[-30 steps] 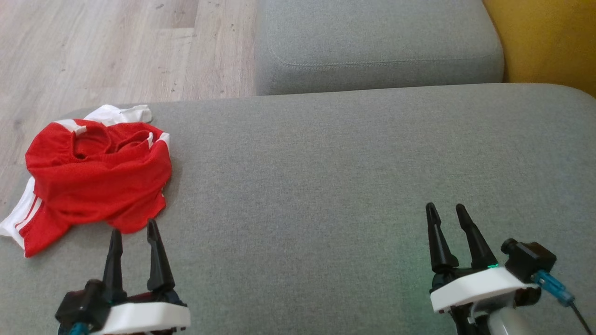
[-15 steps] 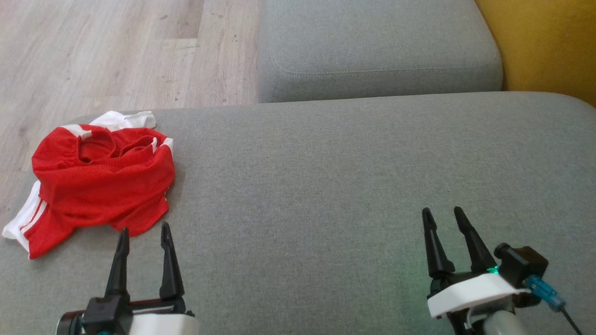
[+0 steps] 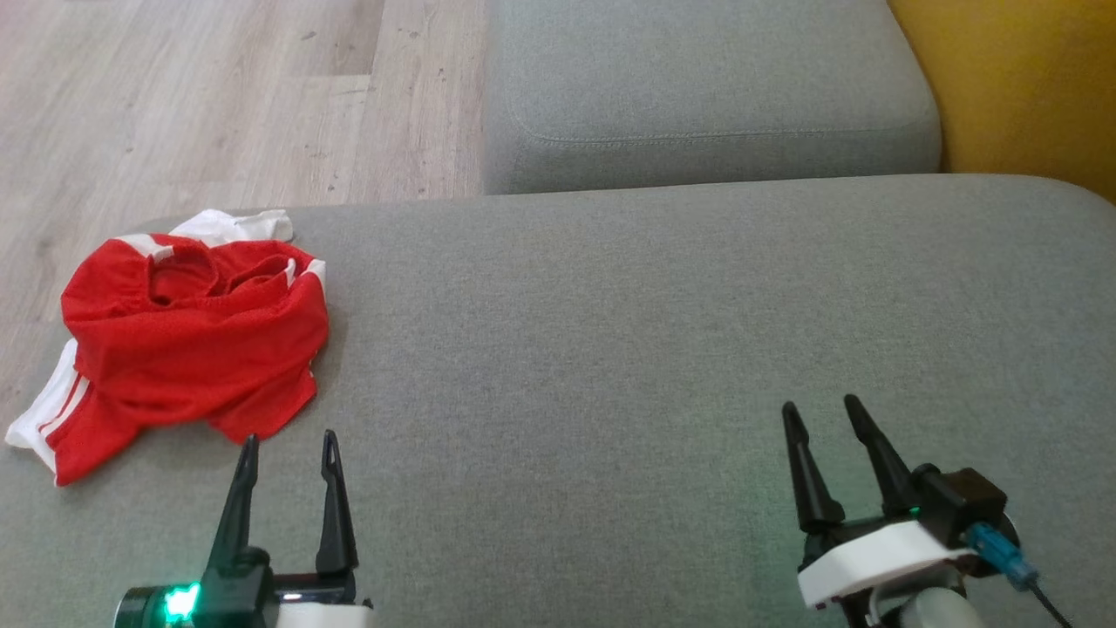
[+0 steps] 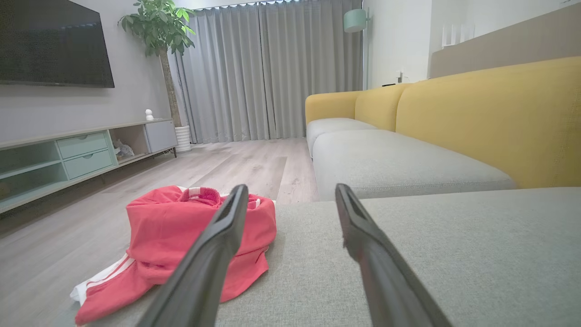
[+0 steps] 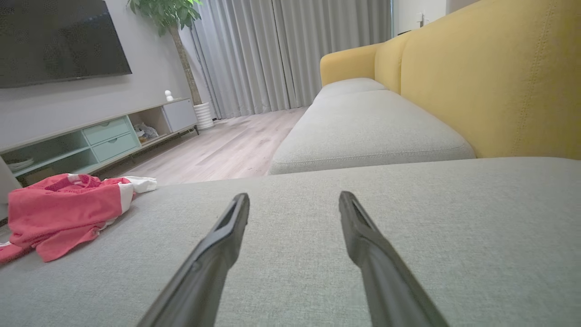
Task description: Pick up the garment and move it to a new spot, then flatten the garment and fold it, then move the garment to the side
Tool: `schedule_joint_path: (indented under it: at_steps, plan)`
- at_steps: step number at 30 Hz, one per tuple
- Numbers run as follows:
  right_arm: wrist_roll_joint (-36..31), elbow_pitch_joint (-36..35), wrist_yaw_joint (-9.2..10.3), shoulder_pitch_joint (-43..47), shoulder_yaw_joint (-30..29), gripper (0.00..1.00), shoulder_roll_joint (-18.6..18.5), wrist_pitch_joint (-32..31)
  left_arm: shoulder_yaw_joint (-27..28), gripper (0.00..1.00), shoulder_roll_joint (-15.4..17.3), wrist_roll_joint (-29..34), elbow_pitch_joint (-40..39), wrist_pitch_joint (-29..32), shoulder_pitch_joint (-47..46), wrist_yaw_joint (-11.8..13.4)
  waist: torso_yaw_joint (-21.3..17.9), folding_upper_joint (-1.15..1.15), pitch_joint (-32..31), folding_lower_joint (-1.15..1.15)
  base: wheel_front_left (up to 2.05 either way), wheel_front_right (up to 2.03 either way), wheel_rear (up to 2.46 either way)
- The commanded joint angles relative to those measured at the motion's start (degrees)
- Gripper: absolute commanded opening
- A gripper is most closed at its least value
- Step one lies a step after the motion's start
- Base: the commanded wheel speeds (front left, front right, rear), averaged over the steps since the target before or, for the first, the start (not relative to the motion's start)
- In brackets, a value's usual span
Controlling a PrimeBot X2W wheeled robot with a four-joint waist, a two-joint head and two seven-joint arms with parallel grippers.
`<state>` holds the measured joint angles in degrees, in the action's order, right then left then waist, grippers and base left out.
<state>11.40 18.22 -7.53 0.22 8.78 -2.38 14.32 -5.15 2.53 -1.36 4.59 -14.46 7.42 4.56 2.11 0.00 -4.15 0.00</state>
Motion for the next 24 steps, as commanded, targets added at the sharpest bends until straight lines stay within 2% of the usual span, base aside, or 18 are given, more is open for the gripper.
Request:
schedule_joint_path:
  at_steps: [1,8,24]
  plan:
    - [-0.7,-1.1,0.04,-2.7,0.4,1.00,-0.5,0.7,1.7,1.00,0.4,0.5,-1.5,-0.5,-2.0,0.4,0.0,0.00,0.2,0.00,0.00,0.00,0.00]
    - [0.2,1.1,0.04,-3.0,-2.4,1.00,-0.5,0.7,1.7,1.00,0.4,0.3,0.3,-0.5,-2.4,1.0,0.2,0.00,0.5,0.00,0.00,0.00,0.00]
    - [0.4,2.2,0.04,-3.3,-3.1,1.00,-0.5,0.7,2.2,1.00,0.4,-0.2,2.7,-0.5,-2.5,1.3,0.7,0.00,0.1,0.00,0.00,0.00,0.00]
